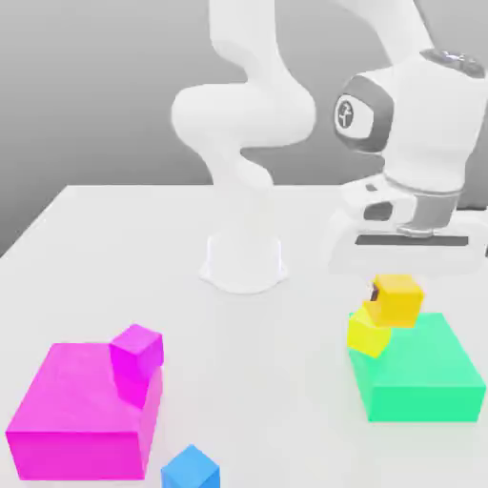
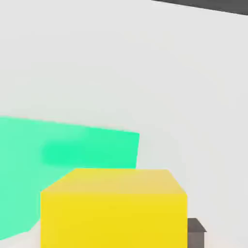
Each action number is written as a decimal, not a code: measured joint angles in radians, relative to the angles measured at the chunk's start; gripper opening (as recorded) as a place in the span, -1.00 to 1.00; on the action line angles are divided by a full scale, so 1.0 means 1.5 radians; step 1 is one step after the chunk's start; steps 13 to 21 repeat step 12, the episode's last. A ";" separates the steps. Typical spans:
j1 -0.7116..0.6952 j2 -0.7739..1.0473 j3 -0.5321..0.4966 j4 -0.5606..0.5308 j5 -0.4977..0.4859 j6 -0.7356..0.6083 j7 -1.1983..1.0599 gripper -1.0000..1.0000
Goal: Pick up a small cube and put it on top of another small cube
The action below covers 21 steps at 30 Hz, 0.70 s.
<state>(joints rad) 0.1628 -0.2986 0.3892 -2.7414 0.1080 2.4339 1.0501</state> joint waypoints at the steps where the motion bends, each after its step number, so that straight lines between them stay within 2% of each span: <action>1: 0.015 -0.024 -0.010 -0.014 0.019 -0.006 -0.027 -1.00; 4: 0.042 -0.057 -0.027 -0.049 0.057 0.004 -0.083 -1.00; 8: 0.034 0.021 -0.014 -0.072 0.048 0.105 -0.080 -1.00; 9: 0.032 0.041 -0.011 -0.076 0.043 0.129 -0.076 1.00; 21: 0.032 0.041 -0.011 -0.076 0.043 0.129 -0.076 1.00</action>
